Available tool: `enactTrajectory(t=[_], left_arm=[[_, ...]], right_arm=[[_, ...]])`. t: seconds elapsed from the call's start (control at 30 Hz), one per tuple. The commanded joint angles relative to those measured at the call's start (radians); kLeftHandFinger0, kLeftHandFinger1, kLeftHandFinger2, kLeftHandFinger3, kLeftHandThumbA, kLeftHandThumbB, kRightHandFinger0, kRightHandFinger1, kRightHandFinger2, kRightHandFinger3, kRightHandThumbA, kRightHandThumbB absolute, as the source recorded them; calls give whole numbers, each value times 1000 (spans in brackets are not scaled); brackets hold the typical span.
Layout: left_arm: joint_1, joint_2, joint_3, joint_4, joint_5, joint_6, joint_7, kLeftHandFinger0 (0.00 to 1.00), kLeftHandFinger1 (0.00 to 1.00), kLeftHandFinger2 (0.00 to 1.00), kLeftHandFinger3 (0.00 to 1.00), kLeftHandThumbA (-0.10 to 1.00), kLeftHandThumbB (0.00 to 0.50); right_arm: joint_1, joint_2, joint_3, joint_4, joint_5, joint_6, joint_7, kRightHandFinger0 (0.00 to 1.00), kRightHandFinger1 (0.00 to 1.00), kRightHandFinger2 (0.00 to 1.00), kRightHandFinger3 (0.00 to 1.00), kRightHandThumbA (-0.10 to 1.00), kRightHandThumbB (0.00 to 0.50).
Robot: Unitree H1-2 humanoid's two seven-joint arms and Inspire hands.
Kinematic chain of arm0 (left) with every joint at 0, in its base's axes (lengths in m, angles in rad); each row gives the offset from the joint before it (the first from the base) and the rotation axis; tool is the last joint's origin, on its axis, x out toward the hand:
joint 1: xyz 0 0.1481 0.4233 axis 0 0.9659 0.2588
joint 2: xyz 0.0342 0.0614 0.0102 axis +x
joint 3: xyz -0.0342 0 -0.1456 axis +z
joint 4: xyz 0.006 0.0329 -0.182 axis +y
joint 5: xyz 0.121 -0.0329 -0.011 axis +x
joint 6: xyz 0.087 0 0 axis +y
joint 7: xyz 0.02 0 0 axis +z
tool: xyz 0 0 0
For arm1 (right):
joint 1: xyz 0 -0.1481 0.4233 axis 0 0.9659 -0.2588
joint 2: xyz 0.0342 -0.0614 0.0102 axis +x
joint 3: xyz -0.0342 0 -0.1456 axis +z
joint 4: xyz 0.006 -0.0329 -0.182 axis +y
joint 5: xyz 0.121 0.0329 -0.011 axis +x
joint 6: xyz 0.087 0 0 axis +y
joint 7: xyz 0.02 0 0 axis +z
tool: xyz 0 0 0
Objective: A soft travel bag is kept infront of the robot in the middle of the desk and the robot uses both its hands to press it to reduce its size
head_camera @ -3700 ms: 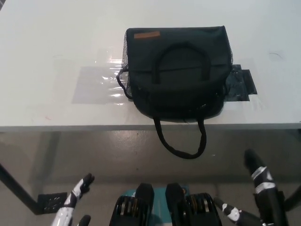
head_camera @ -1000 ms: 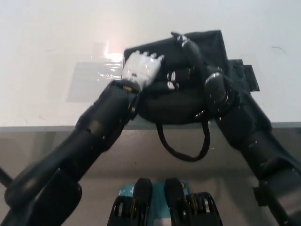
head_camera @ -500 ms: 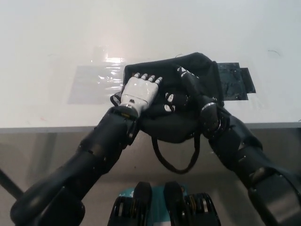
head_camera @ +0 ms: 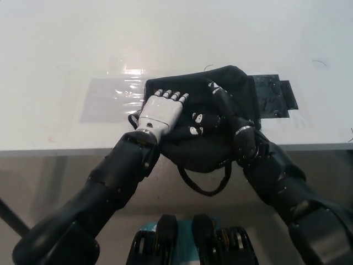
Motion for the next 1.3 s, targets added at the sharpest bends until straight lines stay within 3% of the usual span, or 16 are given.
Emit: enactTrajectory(t=[0.0,0.17,0.23,0.3,0.47,0.53,0.8,0.93,0.97,1.0,1.13,1.27], left_arm=[[113,72,9,94,-48,1,-73,1000,1000,1000,1000,1000,263],[110,69,18,79,-57,11,-87,1000,1000,1000,1000,1000,279],[100,81,36,65,-75,5,-97,1000,1000,1000,1000,1000,283],[76,92,54,67,-89,-9,-94,1000,1000,1000,1000,1000,278],[37,162,118,-60,-134,-20,-175,1000,1000,1000,1000,1000,280],[15,178,136,-85,-140,-22,-183,1000,1000,1000,1000,1000,280],[-32,273,222,-231,-180,-25,-261,1000,1000,1000,1000,1000,250],[-28,316,298,-341,-239,-15,-321,1000,1000,1000,1000,1000,248],[11,331,338,-439,-272,-19,-321,1000,1000,1000,1000,1000,235],[13,336,349,-462,-283,-22,-324,1000,1000,1000,1000,1000,235],[62,362,435,-681,-373,39,-418,1000,1000,1000,1000,1000,272],[129,367,475,-858,-418,49,-448,1000,1000,1000,1000,1000,242]], right_arm=[[133,-22,13,109,10,121,51,1000,1000,1000,1000,1000,124],[124,-29,-9,109,39,123,86,1000,1000,1000,1000,1000,151],[104,-28,-13,106,43,130,89,1000,1000,1000,1000,1000,139],[74,-30,-24,103,54,128,90,1000,1000,1000,1000,1000,165],[-17,-23,-68,56,92,50,69,1000,1000,1000,1000,1000,153],[-50,-27,-86,31,108,45,83,1000,1000,1000,1000,1000,175],[-70,-79,-120,-159,143,25,174,1000,1000,1000,1000,1000,116],[2,-108,-145,-377,163,98,218,1000,1000,1000,1000,1000,136],[61,-117,-159,-511,179,156,240,1000,1000,1000,1000,1000,190],[71,-121,-168,-547,191,167,246,1000,1000,1000,1000,1000,196],[176,-141,-187,-869,212,224,271,1000,1000,1000,1000,1000,172],[239,-152,-210,-1086,243,286,291,1000,1000,1000,1000,1000,150]])
